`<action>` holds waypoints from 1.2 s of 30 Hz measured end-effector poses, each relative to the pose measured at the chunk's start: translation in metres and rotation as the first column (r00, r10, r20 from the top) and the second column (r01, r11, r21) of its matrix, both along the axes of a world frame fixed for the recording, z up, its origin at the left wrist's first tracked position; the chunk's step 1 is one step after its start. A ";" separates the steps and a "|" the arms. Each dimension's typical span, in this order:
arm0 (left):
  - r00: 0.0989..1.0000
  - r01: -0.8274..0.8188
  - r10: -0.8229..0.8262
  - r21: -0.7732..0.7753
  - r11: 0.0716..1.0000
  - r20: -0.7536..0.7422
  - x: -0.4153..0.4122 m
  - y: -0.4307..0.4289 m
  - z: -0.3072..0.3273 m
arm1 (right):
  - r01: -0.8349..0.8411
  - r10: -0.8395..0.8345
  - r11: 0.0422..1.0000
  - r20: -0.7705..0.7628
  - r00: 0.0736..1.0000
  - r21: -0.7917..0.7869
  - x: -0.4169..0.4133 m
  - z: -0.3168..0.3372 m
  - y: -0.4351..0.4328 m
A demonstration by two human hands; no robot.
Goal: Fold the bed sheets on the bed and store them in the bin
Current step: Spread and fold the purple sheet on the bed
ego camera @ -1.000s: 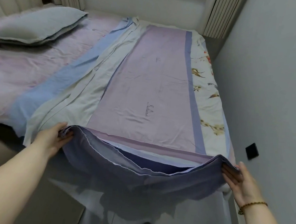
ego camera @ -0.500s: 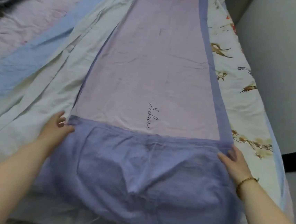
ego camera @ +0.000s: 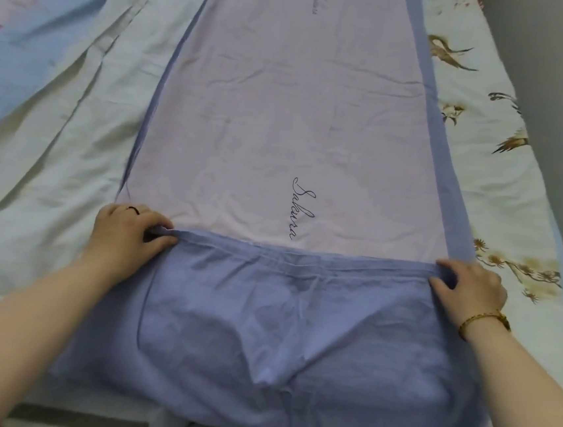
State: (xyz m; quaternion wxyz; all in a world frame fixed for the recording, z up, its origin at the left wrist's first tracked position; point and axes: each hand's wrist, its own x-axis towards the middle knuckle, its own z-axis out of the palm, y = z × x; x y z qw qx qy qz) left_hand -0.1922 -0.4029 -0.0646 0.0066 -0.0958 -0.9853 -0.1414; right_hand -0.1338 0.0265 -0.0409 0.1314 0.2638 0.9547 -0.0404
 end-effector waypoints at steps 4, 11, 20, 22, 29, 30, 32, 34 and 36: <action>0.997 0.031 -0.031 0.000 1.000 -0.069 0.002 -0.014 -0.006 | -0.109 0.127 0.987 -0.158 0.979 0.120 -0.006 0.000 0.008; 0.967 -0.246 0.250 -0.071 0.967 0.057 0.007 -0.008 -0.011 | -0.057 0.078 0.989 -0.158 0.984 0.135 -0.009 -0.004 0.007; 0.979 0.127 -0.107 -0.108 0.986 0.175 0.009 0.018 -0.003 | -0.506 0.476 0.839 -0.184 0.860 -0.199 -0.018 -0.017 -0.094; 0.988 0.145 -0.137 -0.126 0.981 0.074 0.007 0.016 -0.008 | -0.554 0.556 0.818 -0.034 0.830 -0.154 -0.024 -0.021 -0.100; 0.989 -0.148 0.148 -0.027 0.989 -0.007 0.009 -0.003 -0.011 | -0.517 0.510 0.856 -0.189 0.839 0.017 -0.028 -0.039 -0.093; 0.953 -0.302 0.301 -0.001 0.953 0.038 0.018 -0.008 -0.012 | -0.476 0.465 0.879 -0.260 0.846 0.024 -0.021 -0.042 -0.090; 0.845 -0.533 0.526 0.061 0.844 0.102 0.045 -0.017 -0.012 | -0.352 0.346 0.935 -0.329 0.879 0.043 -0.003 -0.044 -0.080; 0.781 -0.623 0.604 0.123 0.772 0.161 0.073 -0.022 -0.013 | -0.135 0.120 0.990 -0.243 0.962 -0.045 0.023 -0.039 -0.065; 0.785 -0.617 0.589 0.153 0.772 0.192 0.095 -0.023 -0.018 | 0.069 -0.076 0.997 -0.231 0.970 -0.039 0.057 -0.036 -0.043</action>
